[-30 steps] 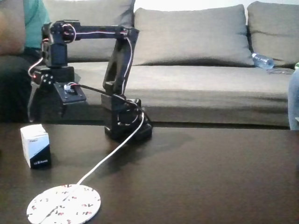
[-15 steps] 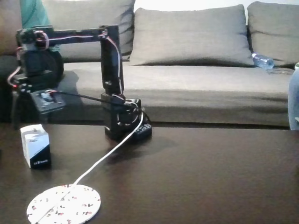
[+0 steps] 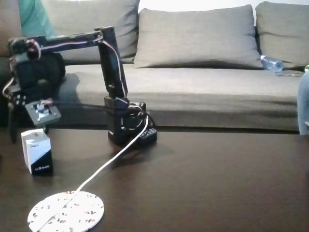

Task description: Grasp a servo box and put it on the zirlivani.

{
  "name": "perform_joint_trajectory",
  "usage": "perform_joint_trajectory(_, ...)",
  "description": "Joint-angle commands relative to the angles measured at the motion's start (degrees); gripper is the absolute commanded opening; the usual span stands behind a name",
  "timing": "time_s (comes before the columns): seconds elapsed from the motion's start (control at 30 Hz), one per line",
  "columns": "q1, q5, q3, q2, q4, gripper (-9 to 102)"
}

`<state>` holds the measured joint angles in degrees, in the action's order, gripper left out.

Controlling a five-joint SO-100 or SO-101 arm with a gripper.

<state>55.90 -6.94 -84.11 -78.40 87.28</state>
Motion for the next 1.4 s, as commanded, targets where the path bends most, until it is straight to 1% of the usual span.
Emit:
perform_joint_trajectory(0.0, 0.4, 0.0, 1.5, 0.7, -2.3, 33)
perform_joint_trajectory(0.33, 0.5, 0.0, 1.6, 1.7, -2.4, 31)
perform_joint_trajectory(0.4, 0.5, 0.0, 1.6, 1.4, -2.5, 25)
perform_joint_trajectory(0.5, 0.5, -0.1, 1.6, 1.3, -2.5, 13)
perform_joint_trajectory(0.57, 0.6, -0.1, 1.6, 1.2, -2.1, 8)
perform_joint_trajectory(0.7, 0.8, -2.8, 1.6, 1.1, -1.8, 9)
perform_joint_trajectory(0.8, 1.1, -2.9, 2.4, 1.0, -1.4, 9)
perform_joint_trajectory(0.93, 0.4, -2.7, 6.5, -2.0, 4.7, 11)
perform_joint_trajectory(1.03, -3.3, -2.2, 11.3, -6.4, 9.7, 12)
perform_joint_trajectory(1.1, -6.3, -1.2, 13.3, -9.1, 11.4, 12)
perform_joint_trajectory(1.27, -15.7, 3.3, 15.8, -11.1, 10.9, 12)
perform_joint_trajectory(1.37, -21.1, 5.6, 16.3, -11.0, 8.7, 12)
